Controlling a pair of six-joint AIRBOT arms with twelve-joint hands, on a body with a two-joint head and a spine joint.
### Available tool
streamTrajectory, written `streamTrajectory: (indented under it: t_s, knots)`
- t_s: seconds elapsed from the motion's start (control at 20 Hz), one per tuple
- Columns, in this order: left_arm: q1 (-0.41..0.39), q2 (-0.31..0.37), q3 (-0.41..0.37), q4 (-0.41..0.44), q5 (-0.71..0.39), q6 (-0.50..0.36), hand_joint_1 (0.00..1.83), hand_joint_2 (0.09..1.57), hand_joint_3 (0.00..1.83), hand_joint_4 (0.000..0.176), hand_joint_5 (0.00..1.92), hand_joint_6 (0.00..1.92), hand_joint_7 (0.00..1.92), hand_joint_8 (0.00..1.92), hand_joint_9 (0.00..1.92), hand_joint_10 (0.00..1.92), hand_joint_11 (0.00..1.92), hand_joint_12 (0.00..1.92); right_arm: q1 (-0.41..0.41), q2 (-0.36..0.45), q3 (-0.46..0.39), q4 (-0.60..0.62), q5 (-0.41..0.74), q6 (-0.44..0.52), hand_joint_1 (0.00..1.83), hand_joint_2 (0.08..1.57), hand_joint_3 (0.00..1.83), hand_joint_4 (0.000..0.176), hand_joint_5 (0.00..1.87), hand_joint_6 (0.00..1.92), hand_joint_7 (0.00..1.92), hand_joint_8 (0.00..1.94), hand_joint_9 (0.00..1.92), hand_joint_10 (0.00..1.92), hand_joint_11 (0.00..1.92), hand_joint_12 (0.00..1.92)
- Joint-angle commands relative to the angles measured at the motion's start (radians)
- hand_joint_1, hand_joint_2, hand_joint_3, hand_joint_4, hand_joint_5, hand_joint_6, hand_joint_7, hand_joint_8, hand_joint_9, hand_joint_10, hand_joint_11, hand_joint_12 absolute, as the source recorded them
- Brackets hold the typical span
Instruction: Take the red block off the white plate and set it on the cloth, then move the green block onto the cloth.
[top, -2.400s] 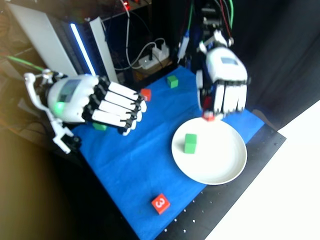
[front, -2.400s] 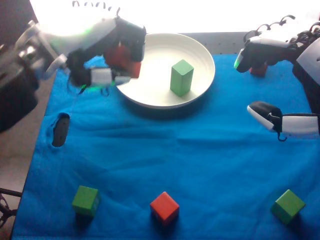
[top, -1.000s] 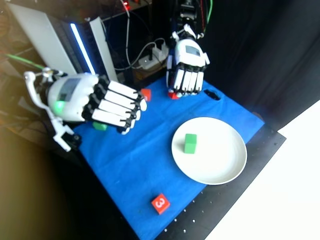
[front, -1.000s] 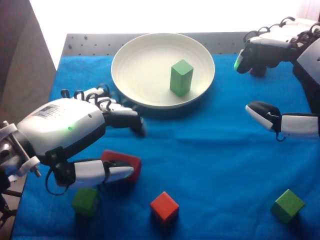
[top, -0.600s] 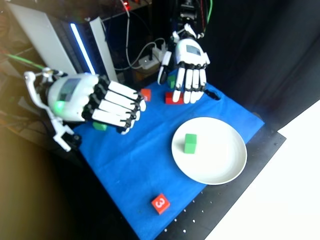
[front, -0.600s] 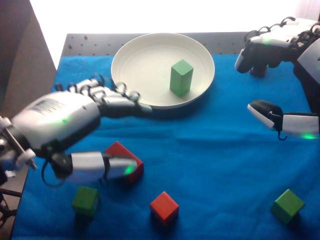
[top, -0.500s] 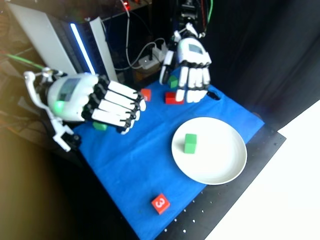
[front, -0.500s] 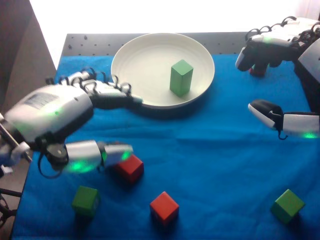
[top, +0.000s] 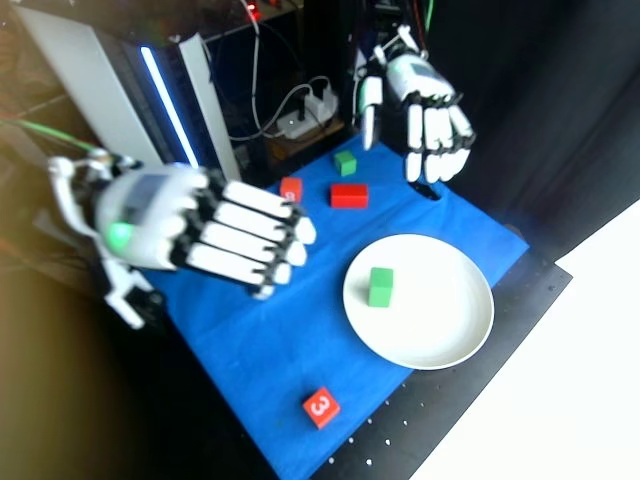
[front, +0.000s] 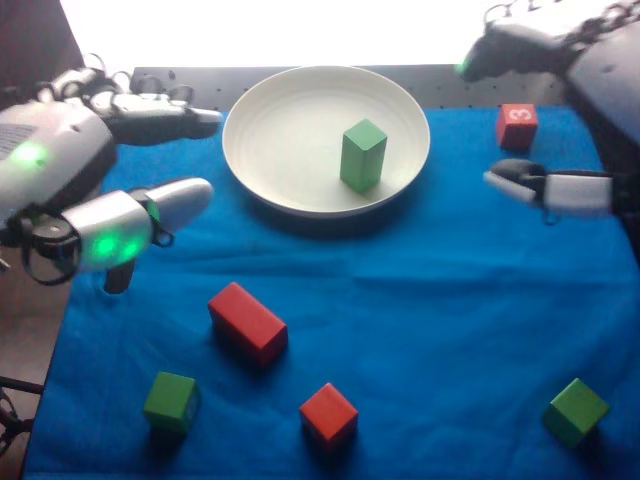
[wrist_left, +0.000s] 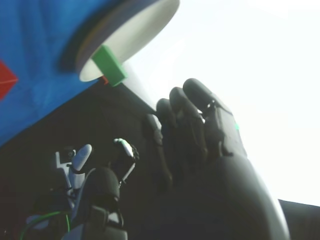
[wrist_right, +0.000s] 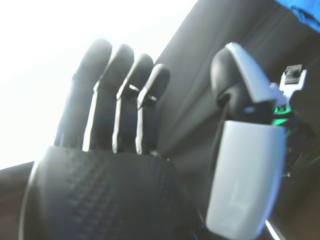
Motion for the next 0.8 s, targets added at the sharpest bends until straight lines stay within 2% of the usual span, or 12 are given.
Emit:
streamTrajectory:
  t_s: [0.0,0.1,0.15,0.2,0.3,0.4,0.5,0.55,0.6,0.65,0.7,0.75]
  knots:
    - [-0.012,0.006,-0.006,0.019,-0.140,0.011,0.39,1.28,0.00,0.038,0.59,0.02,0.53,0.01,0.45,0.05,0.00,1.07,0.032,-0.012,0.018,-0.021,-0.078,0.002,1.16,0.84,0.17,0.000,0.41,0.69,0.46,0.62,0.33,1.02,0.19,1.71]
    - [-0.011,0.010,-0.008,0.007,-0.150,0.015,0.49,1.27,0.00,0.008,0.60,0.02,0.57,0.02,0.47,0.05,0.00,1.07,0.076,-0.049,0.059,-0.028,-0.017,0.002,1.17,0.84,0.09,0.000,0.56,0.30,0.53,0.21,0.35,0.67,0.22,1.62]
    - [-0.011,0.010,-0.007,0.003,-0.150,0.015,0.53,1.26,0.00,0.000,0.63,0.02,0.60,0.02,0.50,0.04,0.00,1.08,0.100,-0.072,0.083,-0.033,0.025,0.002,1.15,0.87,0.04,0.000,0.64,0.10,0.54,0.05,0.38,0.51,0.23,1.49]
    - [-0.011,0.012,-0.007,0.001,-0.150,0.015,0.53,1.26,0.00,0.000,0.63,0.02,0.60,0.02,0.50,0.04,0.00,1.08,0.119,-0.095,0.106,-0.037,0.054,0.002,1.15,0.87,0.04,0.000,0.64,0.10,0.54,0.05,0.38,0.51,0.23,1.49]
    - [-0.011,0.012,-0.007,0.001,-0.151,0.015,0.57,1.25,0.00,0.020,0.66,0.02,0.64,0.02,0.52,0.04,0.00,1.11,0.147,-0.131,0.145,-0.040,0.109,0.002,1.22,0.87,0.01,0.000,0.62,0.01,0.52,0.01,0.42,0.43,0.21,1.41]
    - [-0.011,0.012,-0.007,0.000,-0.155,0.015,0.55,1.25,0.00,0.030,0.68,0.02,0.68,0.02,0.60,0.06,0.03,1.27,0.177,-0.176,0.189,-0.045,0.177,0.002,1.23,0.86,0.00,0.000,0.61,0.00,0.57,0.01,0.43,0.70,0.25,1.50]
    - [-0.011,0.012,-0.007,0.000,-0.155,0.015,0.55,1.25,0.00,0.030,0.71,0.03,0.69,0.02,0.61,0.06,0.05,1.28,0.197,-0.223,0.237,-0.045,0.234,0.002,1.24,0.86,0.00,0.000,0.63,0.01,0.60,0.02,0.44,0.74,0.25,1.52]
    - [-0.012,0.012,-0.007,0.000,-0.156,0.015,0.55,1.25,0.00,0.023,0.70,0.02,0.68,0.02,0.62,0.06,0.06,1.28,0.201,-0.234,0.248,-0.045,0.250,0.002,1.26,0.88,0.00,0.000,0.62,0.00,0.61,0.02,0.43,0.67,0.23,1.48]
    - [-0.012,0.012,-0.008,0.000,-0.158,0.015,0.51,1.25,0.00,0.036,0.71,0.02,0.68,0.01,0.62,0.05,0.08,1.25,0.208,-0.252,0.266,-0.045,0.269,0.002,1.23,0.89,0.00,0.000,0.61,0.00,0.57,0.00,0.43,0.51,0.21,1.42]
    - [-0.012,0.012,-0.008,0.001,-0.158,0.015,0.51,1.25,0.00,0.036,0.71,0.02,0.68,0.01,0.62,0.05,0.08,1.25,0.212,-0.265,0.280,-0.044,0.282,0.002,1.23,0.89,0.00,0.000,0.61,0.00,0.57,0.00,0.43,0.51,0.21,1.42]
    - [-0.012,0.012,-0.009,0.001,-0.161,0.015,0.49,1.25,0.00,0.047,0.71,0.01,0.67,0.00,0.62,0.04,0.10,1.23,0.217,-0.278,0.293,-0.044,0.294,0.002,1.21,0.89,0.00,0.000,0.60,0.00,0.56,0.00,0.45,0.41,0.19,1.40]
    - [-0.012,0.012,-0.010,0.001,-0.164,0.015,0.47,1.25,0.00,0.048,0.71,0.01,0.68,0.01,0.64,0.04,0.11,1.20,0.222,-0.292,0.307,-0.044,0.305,0.002,1.17,0.90,0.00,0.000,0.60,0.00,0.55,0.00,0.49,0.33,0.18,1.43]
